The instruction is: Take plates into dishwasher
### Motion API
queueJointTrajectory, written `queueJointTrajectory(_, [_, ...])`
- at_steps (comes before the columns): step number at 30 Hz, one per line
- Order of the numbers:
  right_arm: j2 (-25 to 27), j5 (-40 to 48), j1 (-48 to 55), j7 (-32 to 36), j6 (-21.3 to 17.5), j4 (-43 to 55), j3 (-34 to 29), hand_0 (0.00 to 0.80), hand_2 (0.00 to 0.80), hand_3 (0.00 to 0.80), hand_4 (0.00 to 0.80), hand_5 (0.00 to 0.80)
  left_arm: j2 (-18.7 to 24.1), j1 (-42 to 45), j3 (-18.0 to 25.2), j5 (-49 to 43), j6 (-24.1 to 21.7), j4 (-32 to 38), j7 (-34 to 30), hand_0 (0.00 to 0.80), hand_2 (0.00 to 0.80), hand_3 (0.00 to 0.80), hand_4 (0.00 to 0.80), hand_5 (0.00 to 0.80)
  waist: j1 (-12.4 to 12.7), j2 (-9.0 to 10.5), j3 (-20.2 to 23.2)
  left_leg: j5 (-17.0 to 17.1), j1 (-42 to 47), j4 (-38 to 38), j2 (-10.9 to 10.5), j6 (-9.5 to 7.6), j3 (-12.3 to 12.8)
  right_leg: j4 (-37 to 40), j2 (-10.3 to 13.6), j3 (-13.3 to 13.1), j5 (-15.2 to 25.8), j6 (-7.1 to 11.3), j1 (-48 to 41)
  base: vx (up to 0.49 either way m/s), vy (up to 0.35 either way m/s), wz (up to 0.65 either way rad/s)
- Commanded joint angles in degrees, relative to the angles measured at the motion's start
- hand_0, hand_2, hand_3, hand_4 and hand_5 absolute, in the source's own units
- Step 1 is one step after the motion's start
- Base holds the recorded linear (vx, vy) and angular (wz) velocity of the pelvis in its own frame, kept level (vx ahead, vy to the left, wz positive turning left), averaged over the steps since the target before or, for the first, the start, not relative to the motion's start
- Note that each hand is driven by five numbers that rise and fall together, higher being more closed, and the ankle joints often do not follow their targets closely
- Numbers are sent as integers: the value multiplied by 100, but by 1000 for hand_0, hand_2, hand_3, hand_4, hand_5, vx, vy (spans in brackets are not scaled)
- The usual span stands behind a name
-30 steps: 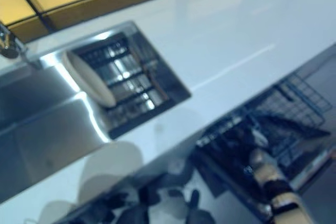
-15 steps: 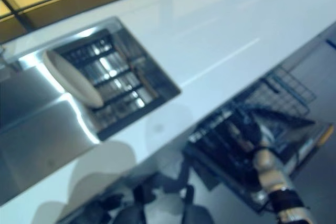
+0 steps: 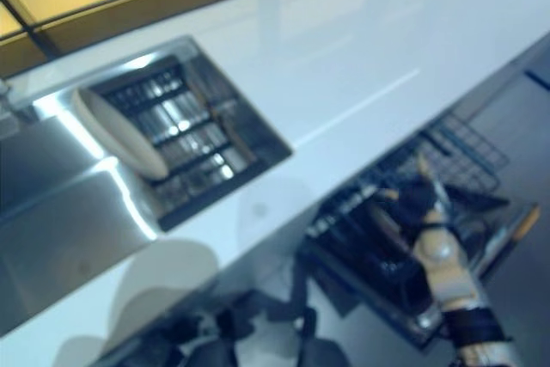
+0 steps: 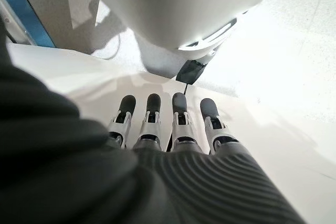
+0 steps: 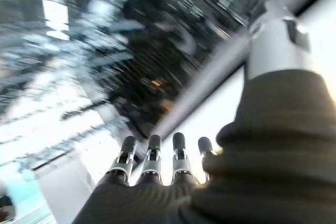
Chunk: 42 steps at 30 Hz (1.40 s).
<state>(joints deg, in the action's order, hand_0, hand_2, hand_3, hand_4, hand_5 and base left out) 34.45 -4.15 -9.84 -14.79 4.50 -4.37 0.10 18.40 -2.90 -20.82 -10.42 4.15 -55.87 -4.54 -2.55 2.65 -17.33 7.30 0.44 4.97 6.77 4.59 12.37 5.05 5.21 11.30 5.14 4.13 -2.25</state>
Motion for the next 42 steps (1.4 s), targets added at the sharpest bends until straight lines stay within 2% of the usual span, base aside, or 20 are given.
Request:
queueJointTrajectory(1, [221, 461, -259, -219, -489, 616, -305, 0, 0, 0, 0, 0, -58, -292, 188, 108, -138, -530, 218, 0, 0, 0, 0, 0, -32, 49, 487, -468, 191, 3, -15, -93, -99, -325, -61, 8, -381, 111, -35, 52, 59, 0])
queueJointTrajectory(6, [267, 1185, -466, -74, -565, 1120, -542, 0, 0, 0, 0, 0, -140, -170, 316, 152, -229, -805, 272, 0, 0, 0, 0, 0, -54, 87, 706, -561, 288, 3, -37, -117, 0, -251, -29, -37, -376, 121, -129, 67, 78, -1])
queueJointTrajectory(12, [515, 1577, -928, -42, -560, 1519, -687, 0, 0, 0, 0, 0, -164, -94, 298, 278, -247, -1093, 336, 0, 0, 0, 0, 0, -82, 149, 955, -661, 390, 3, -102, -158, 99, -216, 31, -111, -342, 168, -187, 67, 95, -9])
queueJointTrajectory(18, [810, 2042, -1816, -26, -477, 1728, -548, 0, 0, 0, 0, 0, -173, -76, 235, 437, -212, -1212, 404, 0, 0, 0, 0, 0, -5, 183, 1152, -744, 488, 3, -195, -201, 133, -185, 135, -93, -273, 242, -253, 58, 99, -5])
queueJointTrajectory(23, [828, 2494, -2538, 134, -184, 1784, -184, 0, 0, 0, 0, 0, -165, -82, 211, 584, -162, -1282, 414, 0, 0, 0, 0, 0, 100, 185, 1310, -789, 527, 3, -295, -243, 96, -237, 207, -39, -260, 269, -260, 48, 95, 1])
queueJointTrajectory(29, [543, 2664, -3297, 230, 305, 1382, 459, 0, 0, 0, 0, 0, -181, -118, 161, 722, -64, -1357, 397, 0, 0, 0, 0, 0, 321, 186, 1434, -820, 547, 3, -421, -310, -52, -326, 287, 124, -291, 268, -317, 38, 78, 3])
queueJointTrajectory(35, [234, 2755, -3625, 138, 496, 931, 746, 0, 0, 0, 0, 0, -197, -129, 141, 787, -25, -1389, 405, 0, 0, 0, 0, 0, 466, 186, 1462, -815, 543, 3, -479, -338, -162, -354, 325, 258, -296, 277, -368, 21, 35, 15])
queueJointTrajectory(40, [-504, 3222, -3896, -151, 784, 301, 1191, 0, 0, 0, 0, 0, -225, -147, 94, 907, 75, -1410, 440, 0, 0, 0, 0, 0, 697, 172, 1477, -780, 509, 3, -565, -405, -356, -472, 404, 466, -322, 279, -419, 27, 51, 16])
queueJointTrajectory(42, [-752, 3274, -3917, -287, 748, 137, 1301, 0, 0, 0, 0, 0, -229, -149, 86, 953, 94, -1402, 457, 0, 0, 0, 0, 0, 763, 170, 1473, -766, 494, 3, -594, -426, -425, -493, 429, 515, -312, 285, -441, 11, 37, 15])
